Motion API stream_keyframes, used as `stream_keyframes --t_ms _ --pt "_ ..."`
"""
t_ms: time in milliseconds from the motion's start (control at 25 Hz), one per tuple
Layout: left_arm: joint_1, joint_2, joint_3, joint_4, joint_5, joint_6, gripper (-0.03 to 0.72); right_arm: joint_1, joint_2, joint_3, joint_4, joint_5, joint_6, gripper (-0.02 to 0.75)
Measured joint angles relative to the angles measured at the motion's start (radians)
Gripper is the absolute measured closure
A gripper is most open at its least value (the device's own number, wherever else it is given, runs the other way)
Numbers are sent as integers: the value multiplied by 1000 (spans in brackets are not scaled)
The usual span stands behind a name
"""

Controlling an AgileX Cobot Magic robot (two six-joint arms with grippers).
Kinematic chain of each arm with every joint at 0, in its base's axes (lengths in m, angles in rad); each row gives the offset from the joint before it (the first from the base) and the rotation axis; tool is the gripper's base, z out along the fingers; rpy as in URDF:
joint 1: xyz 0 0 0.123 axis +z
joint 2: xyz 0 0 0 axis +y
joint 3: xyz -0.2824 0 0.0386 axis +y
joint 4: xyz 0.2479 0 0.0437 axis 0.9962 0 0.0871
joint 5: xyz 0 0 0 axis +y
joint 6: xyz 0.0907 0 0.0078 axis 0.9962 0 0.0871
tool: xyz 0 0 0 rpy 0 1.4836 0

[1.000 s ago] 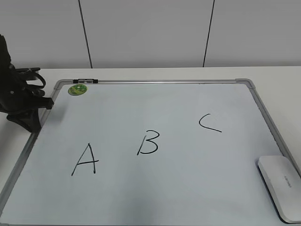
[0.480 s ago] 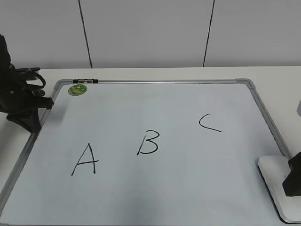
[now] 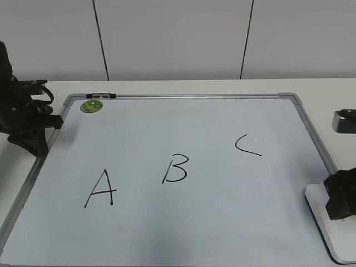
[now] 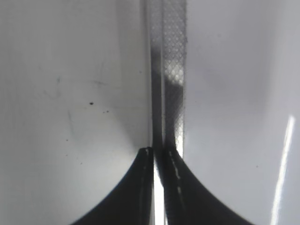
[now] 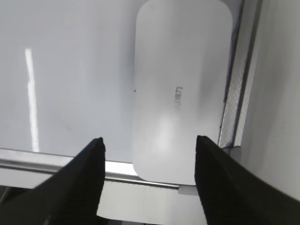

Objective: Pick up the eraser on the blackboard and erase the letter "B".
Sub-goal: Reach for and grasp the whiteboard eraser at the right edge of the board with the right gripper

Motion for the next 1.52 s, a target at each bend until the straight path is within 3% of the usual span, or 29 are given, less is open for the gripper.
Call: stream_keyframes --t_ms 240,400,520,1520 --pt "0 0 0 -2 0 0 659 17 37 -32 -85 21 112 267" --pt "0 0 0 -2 0 0 659 16 73 -33 -87 21 123 120" --pt "0 0 0 -4 0 0 659 16 96 -33 -92 21 124 76" --pt "0 0 0 -11 0 0 659 16 276 -44 -95 -91 128 69"
